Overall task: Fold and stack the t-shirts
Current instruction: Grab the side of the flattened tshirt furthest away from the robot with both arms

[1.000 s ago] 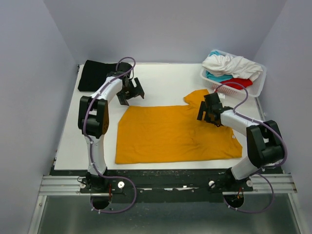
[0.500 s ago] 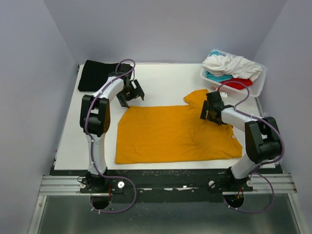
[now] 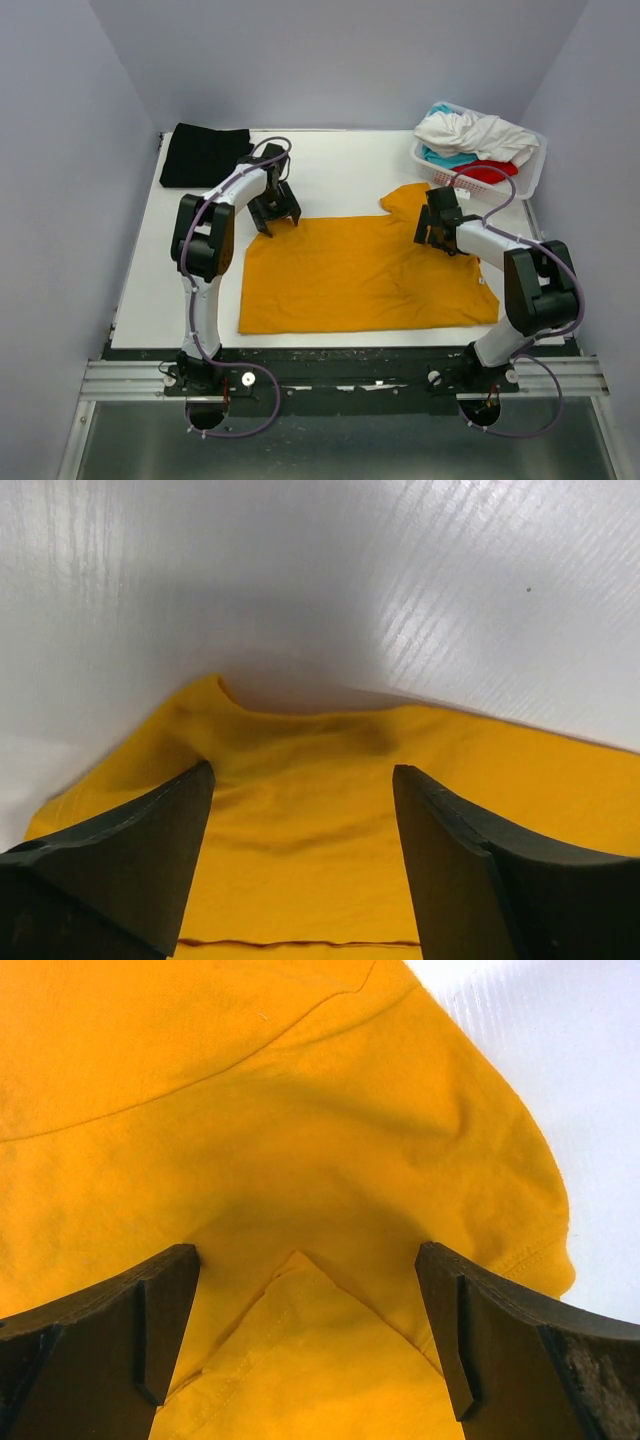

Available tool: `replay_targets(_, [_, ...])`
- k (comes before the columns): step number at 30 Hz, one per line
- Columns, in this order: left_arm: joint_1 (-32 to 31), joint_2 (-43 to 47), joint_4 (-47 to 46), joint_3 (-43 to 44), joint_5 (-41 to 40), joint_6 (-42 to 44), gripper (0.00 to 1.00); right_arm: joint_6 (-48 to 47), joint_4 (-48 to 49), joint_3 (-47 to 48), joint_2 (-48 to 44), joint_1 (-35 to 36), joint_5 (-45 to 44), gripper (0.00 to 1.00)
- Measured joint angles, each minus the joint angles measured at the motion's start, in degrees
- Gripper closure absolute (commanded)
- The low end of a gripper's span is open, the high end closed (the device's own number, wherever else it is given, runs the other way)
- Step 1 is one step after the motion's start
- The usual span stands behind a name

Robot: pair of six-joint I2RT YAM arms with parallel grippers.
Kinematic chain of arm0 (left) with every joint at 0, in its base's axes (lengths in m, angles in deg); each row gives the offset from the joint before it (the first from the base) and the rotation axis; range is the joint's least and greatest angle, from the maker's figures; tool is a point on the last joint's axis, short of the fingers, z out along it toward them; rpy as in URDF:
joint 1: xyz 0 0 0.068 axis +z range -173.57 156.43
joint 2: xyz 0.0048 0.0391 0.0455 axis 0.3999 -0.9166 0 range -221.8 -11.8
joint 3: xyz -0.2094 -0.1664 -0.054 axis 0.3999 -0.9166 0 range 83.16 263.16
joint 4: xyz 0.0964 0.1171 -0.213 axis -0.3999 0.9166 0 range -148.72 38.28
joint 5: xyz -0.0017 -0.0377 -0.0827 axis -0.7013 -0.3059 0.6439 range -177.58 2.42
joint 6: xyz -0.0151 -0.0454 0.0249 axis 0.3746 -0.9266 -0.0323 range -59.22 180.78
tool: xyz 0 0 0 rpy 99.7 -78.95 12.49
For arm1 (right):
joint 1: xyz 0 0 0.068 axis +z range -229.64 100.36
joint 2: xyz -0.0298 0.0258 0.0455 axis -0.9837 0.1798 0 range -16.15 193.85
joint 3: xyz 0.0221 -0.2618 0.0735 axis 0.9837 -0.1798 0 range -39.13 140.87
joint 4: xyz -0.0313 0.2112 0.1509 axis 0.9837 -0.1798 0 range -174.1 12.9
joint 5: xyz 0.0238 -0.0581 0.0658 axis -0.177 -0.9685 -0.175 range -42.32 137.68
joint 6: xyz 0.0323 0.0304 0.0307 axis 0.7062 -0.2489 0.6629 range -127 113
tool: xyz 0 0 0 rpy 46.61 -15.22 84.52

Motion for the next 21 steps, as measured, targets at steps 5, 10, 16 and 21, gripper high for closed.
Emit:
replay_targets(5, [-0.7,-0.1,0.9,-0.5,-0.6,-0.6,0.40,0.0,0.0,0.0,-0.9,-0.2,-0.1,0.00])
replay_targets(10, [-0.9,-0.1,1.4,-0.7,-1.3,-1.4,0.47,0.0,0.0,0.0,-1.7,-0.2,-0.2,0.00])
replay_targets(16, [-1.0,-0.2,2.0,-0.3,-1.4,-1.5,0.52,0.0,0.1,0.0,-3.2,-0.2,-0.2,0.00])
replay_targets(21, [-1.0,-0.4,2.3,-0.3,-1.4,-1.3,0.73,0.0,0.7,0.0,-4.2,-0.2,0.3,0.00])
